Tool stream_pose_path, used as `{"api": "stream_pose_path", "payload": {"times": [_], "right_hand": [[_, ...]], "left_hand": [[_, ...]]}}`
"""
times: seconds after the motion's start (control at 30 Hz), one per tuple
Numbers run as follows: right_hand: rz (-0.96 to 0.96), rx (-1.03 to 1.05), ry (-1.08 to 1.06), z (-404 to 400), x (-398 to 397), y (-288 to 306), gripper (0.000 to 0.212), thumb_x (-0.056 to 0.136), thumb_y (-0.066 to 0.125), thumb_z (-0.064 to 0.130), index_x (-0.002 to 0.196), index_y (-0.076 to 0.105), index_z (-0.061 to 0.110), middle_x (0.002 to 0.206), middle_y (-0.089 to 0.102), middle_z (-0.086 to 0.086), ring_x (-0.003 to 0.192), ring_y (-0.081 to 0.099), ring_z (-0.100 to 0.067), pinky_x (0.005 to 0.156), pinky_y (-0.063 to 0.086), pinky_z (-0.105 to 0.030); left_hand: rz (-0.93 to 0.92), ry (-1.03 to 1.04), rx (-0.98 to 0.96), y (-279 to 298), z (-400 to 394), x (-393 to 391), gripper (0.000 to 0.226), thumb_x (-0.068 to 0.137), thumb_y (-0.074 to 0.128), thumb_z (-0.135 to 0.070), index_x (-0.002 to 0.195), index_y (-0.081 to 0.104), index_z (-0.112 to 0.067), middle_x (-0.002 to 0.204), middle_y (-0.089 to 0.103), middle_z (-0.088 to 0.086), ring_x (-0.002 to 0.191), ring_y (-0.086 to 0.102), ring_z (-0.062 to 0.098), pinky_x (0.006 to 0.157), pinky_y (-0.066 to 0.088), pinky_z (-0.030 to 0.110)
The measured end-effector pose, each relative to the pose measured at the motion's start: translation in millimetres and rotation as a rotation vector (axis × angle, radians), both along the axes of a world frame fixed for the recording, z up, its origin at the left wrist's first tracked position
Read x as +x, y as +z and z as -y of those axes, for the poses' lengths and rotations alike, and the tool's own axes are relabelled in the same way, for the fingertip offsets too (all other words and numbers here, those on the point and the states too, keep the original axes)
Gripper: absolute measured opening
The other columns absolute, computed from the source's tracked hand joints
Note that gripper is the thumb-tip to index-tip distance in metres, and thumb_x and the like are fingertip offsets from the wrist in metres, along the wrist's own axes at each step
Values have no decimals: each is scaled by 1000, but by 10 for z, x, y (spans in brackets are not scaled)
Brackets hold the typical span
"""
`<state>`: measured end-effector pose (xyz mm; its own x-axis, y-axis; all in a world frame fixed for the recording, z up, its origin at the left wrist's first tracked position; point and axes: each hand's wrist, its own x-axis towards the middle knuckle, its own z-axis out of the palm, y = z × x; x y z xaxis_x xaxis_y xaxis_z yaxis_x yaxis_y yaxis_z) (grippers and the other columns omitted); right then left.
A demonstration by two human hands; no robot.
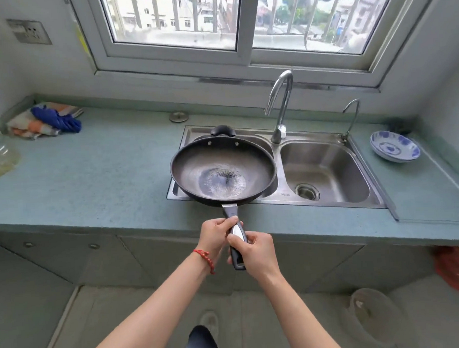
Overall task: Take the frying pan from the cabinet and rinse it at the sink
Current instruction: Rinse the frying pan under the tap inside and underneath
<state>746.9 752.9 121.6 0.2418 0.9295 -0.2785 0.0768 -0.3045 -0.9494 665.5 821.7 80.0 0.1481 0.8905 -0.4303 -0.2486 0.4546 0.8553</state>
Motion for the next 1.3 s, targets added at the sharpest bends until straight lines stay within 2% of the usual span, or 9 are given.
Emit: {"api": "stream_pose_path", "payload": {"times": [0.13,0.23,0.4,0.6,0.8,0.9,1.1,1.2,1.3], "right_hand": [[-13,-45,-19,-494,89,-43,33,76,63,6,45,53,12,35,52,5,37,59,-17,38,43,-19],[-32,-63,-64,-770,120,-76,29,73,66,11,46,54,12,42,52,-3,39,59,-21,40,44,-23],[-58,-116,-59,-1037,223,-127,31,77,64,8,49,53,9,47,52,-9,40,60,-23,40,42,-22],[-30,-133,-19,-1098,394,-68,27,76,64,7,51,55,7,48,54,-10,41,62,-22,40,45,-24],[3,-130,8,-1045,504,-37,27,79,64,8,53,55,6,46,55,-6,41,62,-21,42,46,-26],[-20,-139,10,-994,552,-47,30,79,64,7,50,54,8,41,55,-2,39,61,-20,40,45,-24],[-47,-179,38,-944,604,-63,26,79,63,7,53,59,5,41,57,-2,39,61,-19,42,48,-25],[-41,-208,51,-1023,618,-92,24,80,63,10,58,59,1,47,59,-7,41,63,-19,46,50,-28],[-16,-224,53,-1124,596,-122,30,77,65,21,61,61,-5,55,57,-15,48,64,-26,54,50,-38]], "left_hand": [[-14,-16,-40,-64,-496,114,31,80,61,-5,50,67,-4,52,69,2,51,60,18,75,48,43],[-26,-28,-68,-102,-770,179,24,81,60,-3,57,64,1,51,68,2,53,60,19,74,47,41],[-46,-20,-127,-196,-1044,285,36,79,61,-2,44,66,-5,49,66,5,64,54,26,76,43,43],[-61,-4,-136,-163,-1059,407,20,77,65,-7,61,61,4,83,54,23,78,47,32,74,39,44],[-54,20,-162,-175,-1000,516,34,78,62,-3,45,66,-6,54,66,9,64,54,26,74,42,45],[-55,38,-162,-159,-917,557,31,78,63,-4,47,66,-5,52,64,10,65,53,27,71,42,43],[-52,72,-184,-178,-825,604,35,78,63,-5,44,68,-6,48,65,5,48,56,20,65,45,36],[-51,89,-210,-204,-887,606,30,77,65,-6,47,67,-4,55,63,12,60,52,25,65,41,37],[-29,75,-207,-214,-958,598,27,68,72,-21,67,63,5,75,55,19,70,44,27,61,36,34]]}}
